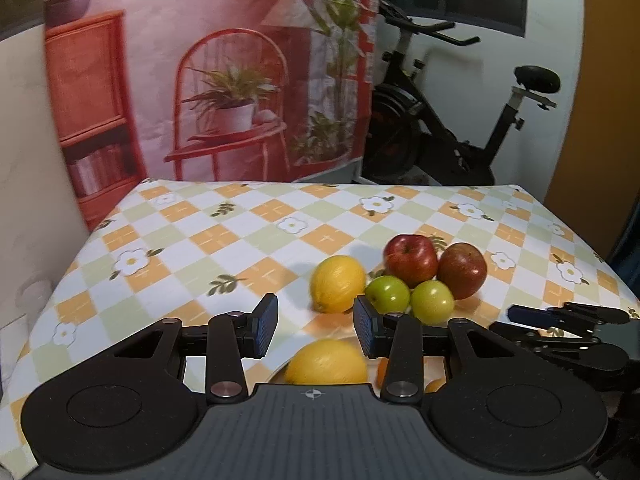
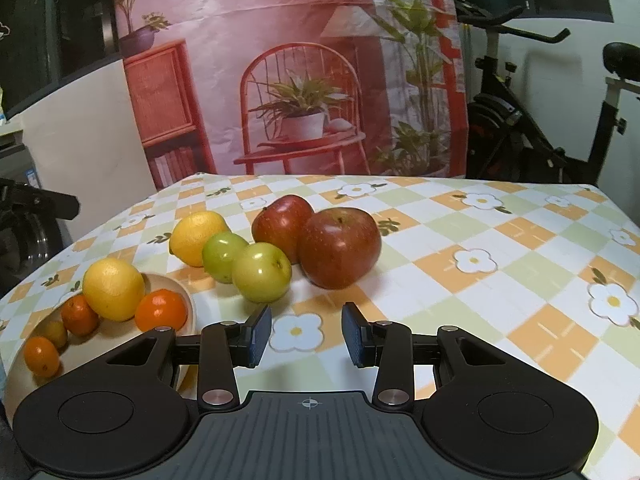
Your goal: Organize fruits
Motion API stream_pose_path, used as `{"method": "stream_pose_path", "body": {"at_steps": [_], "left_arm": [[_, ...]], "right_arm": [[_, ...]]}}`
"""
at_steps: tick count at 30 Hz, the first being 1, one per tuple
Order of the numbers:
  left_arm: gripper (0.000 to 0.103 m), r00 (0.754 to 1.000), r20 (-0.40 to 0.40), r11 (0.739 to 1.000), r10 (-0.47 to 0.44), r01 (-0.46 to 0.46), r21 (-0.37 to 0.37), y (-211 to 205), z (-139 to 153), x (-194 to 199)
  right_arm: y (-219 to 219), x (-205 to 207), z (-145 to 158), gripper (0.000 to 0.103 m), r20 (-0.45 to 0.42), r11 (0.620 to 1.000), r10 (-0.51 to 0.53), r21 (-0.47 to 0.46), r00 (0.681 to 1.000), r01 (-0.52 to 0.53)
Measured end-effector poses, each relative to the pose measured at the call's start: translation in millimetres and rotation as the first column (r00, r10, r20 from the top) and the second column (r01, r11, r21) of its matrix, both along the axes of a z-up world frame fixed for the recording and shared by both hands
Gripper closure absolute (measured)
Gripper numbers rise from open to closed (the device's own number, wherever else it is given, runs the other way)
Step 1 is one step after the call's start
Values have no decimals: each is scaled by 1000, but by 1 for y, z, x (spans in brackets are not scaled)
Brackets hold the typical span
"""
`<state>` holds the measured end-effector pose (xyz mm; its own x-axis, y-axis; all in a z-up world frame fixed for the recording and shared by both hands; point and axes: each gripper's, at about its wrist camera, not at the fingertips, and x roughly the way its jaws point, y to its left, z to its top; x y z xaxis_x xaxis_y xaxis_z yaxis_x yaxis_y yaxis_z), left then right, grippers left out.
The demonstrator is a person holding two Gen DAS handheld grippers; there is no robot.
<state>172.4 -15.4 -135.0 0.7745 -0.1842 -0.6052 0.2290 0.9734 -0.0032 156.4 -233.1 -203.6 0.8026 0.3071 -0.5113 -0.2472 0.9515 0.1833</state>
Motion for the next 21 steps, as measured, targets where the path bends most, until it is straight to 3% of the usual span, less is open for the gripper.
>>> {"method": "stream_pose_path", "body": {"at_steps": [20,21], "left_arm": [[59,997,-81,1000,-9,8,-17,-8,-19,48],[59,996,-84,1000,-9,8,-19,-7,-20,49]], "right_arm": [[36,48,-4,66,-22,994,108,-7,994,-108],[37,50,-4,63,-25,994,111,-9,993,-112]]}}
